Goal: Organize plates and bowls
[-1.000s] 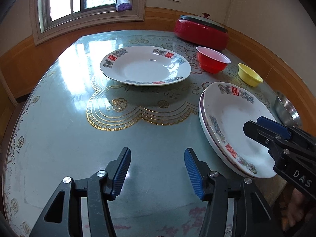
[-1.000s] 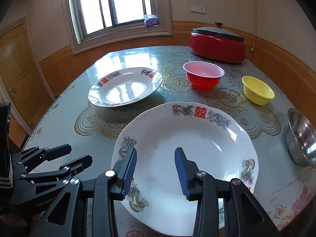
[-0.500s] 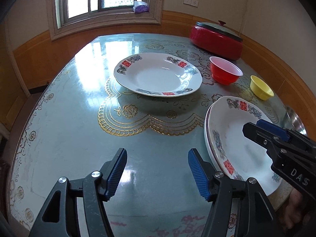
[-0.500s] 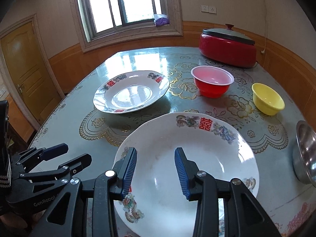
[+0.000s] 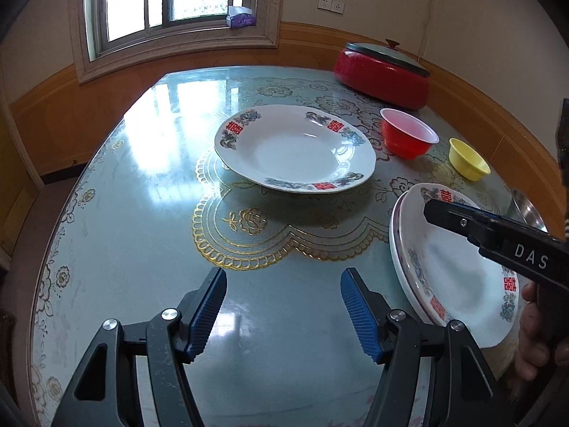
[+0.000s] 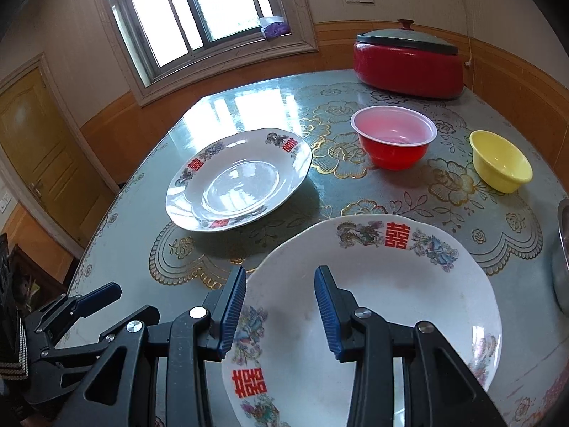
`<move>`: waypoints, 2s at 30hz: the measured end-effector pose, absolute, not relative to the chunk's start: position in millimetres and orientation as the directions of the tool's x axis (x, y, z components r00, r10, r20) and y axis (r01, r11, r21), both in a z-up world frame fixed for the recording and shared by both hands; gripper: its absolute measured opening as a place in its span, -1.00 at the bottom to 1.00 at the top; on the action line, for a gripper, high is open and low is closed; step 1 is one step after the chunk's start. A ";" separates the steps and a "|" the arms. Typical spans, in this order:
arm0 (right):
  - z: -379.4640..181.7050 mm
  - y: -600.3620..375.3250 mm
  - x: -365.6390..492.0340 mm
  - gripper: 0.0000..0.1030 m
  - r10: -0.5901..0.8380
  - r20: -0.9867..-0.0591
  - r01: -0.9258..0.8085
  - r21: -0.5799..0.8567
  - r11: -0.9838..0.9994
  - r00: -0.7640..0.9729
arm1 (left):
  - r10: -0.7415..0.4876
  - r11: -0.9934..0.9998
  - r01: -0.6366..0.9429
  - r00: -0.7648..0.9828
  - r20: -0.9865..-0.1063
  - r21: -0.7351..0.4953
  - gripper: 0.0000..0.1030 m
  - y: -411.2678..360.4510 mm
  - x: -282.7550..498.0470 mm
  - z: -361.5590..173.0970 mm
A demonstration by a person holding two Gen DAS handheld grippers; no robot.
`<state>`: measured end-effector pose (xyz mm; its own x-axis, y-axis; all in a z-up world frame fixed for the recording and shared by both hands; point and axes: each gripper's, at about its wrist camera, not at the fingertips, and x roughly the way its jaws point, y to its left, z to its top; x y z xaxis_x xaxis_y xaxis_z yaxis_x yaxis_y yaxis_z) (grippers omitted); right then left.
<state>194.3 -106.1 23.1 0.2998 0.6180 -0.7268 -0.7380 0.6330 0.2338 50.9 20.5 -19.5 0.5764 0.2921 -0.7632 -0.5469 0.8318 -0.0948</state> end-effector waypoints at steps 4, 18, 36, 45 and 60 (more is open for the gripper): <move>27.6 -88.8 194.4 -0.22 0.603 -0.731 -0.718 0.229 0.658 0.319 | 0.277 0.839 -0.534 0.585 -0.762 -0.105 0.31 43.6 44.6 -20.1; 26.2 -57.2 231.1 -0.19 0.547 -0.769 -0.611 0.268 0.745 0.331 | 0.172 0.808 -0.531 0.627 -0.760 -0.255 0.22 137.2 41.3 -33.3; -15.8 4.3 316.6 -0.13 0.540 -0.816 -0.545 0.362 0.757 0.208 | 0.050 0.804 -0.472 0.660 -0.750 -0.362 0.04 212.4 127.2 -45.2; -32.6 21.4 317.5 -0.22 0.543 -0.820 -0.585 0.352 0.731 0.184 | -0.013 0.817 -0.430 0.653 -0.758 -0.384 -0.29 218.3 163.3 -58.0; -30.9 28.7 297.5 -0.46 0.515 -0.842 -0.676 0.285 0.680 0.163 | -0.009 0.847 -0.406 0.633 -0.774 -0.342 -0.53 192.3 134.8 -58.2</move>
